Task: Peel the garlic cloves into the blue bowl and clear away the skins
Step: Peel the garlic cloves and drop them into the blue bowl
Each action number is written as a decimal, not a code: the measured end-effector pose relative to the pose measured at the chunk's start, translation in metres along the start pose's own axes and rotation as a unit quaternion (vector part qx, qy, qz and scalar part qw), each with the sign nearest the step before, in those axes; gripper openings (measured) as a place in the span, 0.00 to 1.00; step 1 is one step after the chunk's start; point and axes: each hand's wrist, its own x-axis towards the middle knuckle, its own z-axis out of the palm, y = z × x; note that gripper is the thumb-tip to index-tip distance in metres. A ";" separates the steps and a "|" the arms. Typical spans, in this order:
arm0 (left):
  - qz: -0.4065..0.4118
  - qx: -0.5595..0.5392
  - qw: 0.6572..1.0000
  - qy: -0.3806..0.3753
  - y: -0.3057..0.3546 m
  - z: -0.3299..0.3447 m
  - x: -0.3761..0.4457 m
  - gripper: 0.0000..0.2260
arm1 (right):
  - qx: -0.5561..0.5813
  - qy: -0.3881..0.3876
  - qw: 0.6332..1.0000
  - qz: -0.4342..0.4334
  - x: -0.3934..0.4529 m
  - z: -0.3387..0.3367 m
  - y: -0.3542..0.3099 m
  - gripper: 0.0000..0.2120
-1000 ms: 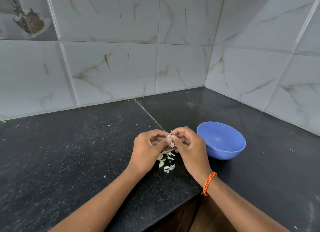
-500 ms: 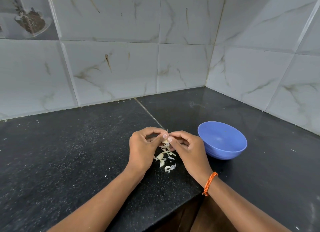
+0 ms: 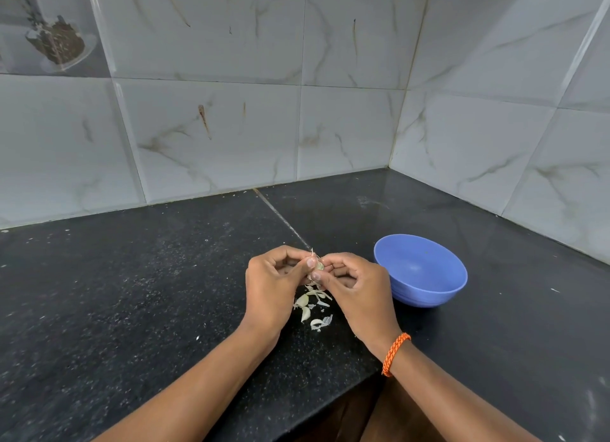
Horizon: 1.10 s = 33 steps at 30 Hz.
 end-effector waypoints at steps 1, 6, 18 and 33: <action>-0.006 -0.009 1.000 0.002 0.000 0.001 0.000 0.01 | -0.010 0.007 1.000 -0.009 0.000 0.000 0.000 0.10; -0.032 -0.049 0.998 0.021 0.001 0.004 -0.002 0.01 | -0.038 0.027 0.998 -0.046 -0.001 0.002 -0.001 0.08; -0.020 -0.060 0.997 0.043 0.002 -0.002 0.004 0.02 | 0.034 0.040 0.998 -0.018 0.000 0.001 0.003 0.04; 0.028 0.043 0.999 -0.006 0.003 -0.009 0.009 0.01 | -0.004 0.021 1.000 -0.011 0.000 0.002 0.005 0.08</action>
